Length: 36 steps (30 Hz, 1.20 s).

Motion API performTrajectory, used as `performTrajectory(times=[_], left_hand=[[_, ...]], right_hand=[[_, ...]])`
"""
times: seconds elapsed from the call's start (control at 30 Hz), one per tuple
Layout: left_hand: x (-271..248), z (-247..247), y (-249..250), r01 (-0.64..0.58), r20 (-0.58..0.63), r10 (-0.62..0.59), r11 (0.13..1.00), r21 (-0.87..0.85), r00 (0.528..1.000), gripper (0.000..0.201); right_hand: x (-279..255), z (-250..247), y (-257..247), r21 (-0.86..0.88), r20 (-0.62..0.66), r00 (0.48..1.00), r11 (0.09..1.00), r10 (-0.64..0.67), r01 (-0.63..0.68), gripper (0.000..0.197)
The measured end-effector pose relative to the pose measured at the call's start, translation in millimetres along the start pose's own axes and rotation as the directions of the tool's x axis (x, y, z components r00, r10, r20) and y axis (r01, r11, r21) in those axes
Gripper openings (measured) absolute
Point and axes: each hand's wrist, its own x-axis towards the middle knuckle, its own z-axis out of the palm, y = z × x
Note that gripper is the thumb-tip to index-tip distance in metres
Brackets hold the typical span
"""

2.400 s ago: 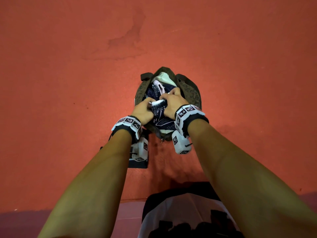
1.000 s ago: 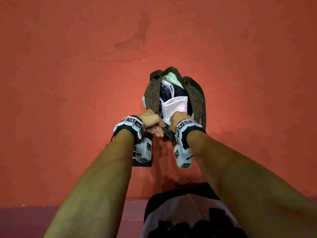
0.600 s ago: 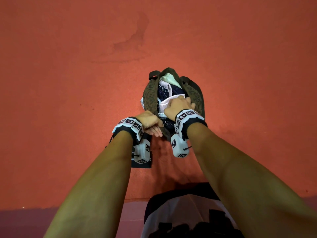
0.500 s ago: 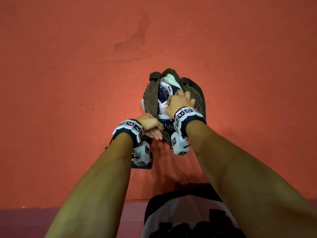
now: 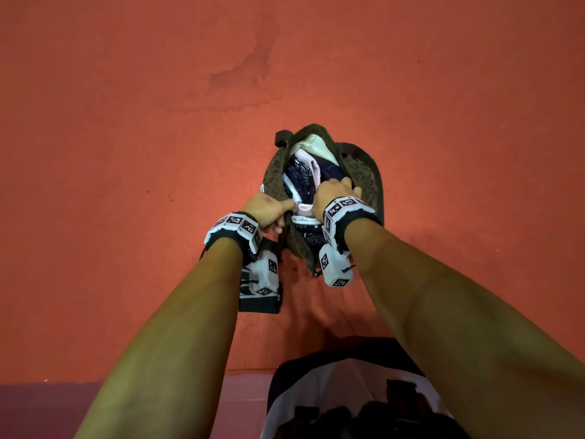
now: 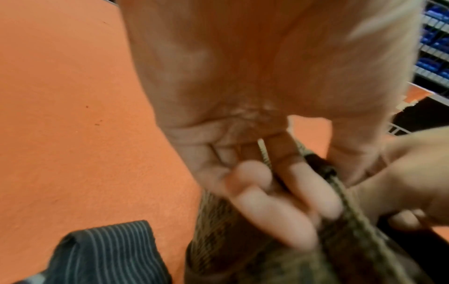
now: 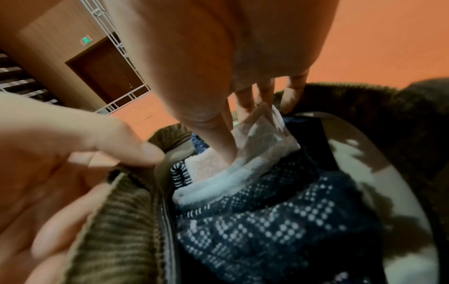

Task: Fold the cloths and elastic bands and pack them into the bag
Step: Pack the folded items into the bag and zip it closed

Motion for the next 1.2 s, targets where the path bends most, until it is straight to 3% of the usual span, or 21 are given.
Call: performTrajectory(times=[0.07, 0.2, 0.37, 0.5, 0.57, 0.67, 0.87, 1.0, 1.2], left_hand=[[9.4, -1.9, 0.3, -0.034, -0.093, 0.031, 0.999, -0.030, 0.995, 0.027], [21.6, 2.0, -2.9, -0.081, -0.195, 0.077, 0.997, -0.013, 0.978, 0.025], [29.3, 13.3, -1.1, -0.128, -0.211, 0.129, 0.992, 0.019, 0.969, 0.021], [31.4, 17.8, 0.0, -0.150, -0.227, 0.169, 0.984, 0.097, 0.959, 0.020], [29.7, 17.4, 1.4, -0.158, -0.213, 0.187, 0.976, 0.148, 0.959, 0.018], [25.1, 16.8, 5.6, -0.155, -0.184, 0.191, 0.969, 0.194, 0.964, 0.016], [18.6, 21.3, 9.8, -0.149, -0.158, 0.179, 0.971, 0.187, 0.971, 0.015], [10.9, 23.6, 12.3, -0.158, -0.179, 0.187, 0.974, 0.165, 0.966, 0.016], [-6.9, 23.6, 17.0, -0.208, -0.283, 0.211, 0.977, 0.042, 0.936, 0.029]], right_hand=[[-0.2, 4.1, 2.5, 0.036, 0.024, 1.000, 0.999, 0.019, -0.019, 0.031], [-3.6, 10.2, 6.2, 0.078, 0.050, 0.998, 0.996, 0.035, -0.039, 0.043], [-11.4, 24.7, 12.2, 0.114, 0.130, 0.991, 0.993, 0.029, -0.044, 0.031], [-6.7, 7.2, 9.7, 0.212, 0.217, 0.976, 0.976, 0.010, -0.057, 0.033], [-2.9, -9.3, 11.6, 0.245, 0.085, 0.994, 0.966, 0.061, -0.081, 0.025], [-0.1, -25.2, 22.3, 0.269, -0.077, 0.980, 0.951, 0.181, -0.155, 0.024], [-2.3, -17.4, 38.9, 0.213, 0.074, 0.972, 0.949, 0.221, -0.232, 0.030], [-13.0, -14.8, 43.2, 0.260, -0.045, 0.980, 0.949, 0.193, -0.176, 0.015], [-24.0, -31.7, 43.4, 0.326, -0.103, 0.979, 0.936, 0.176, -0.134, 0.018]])
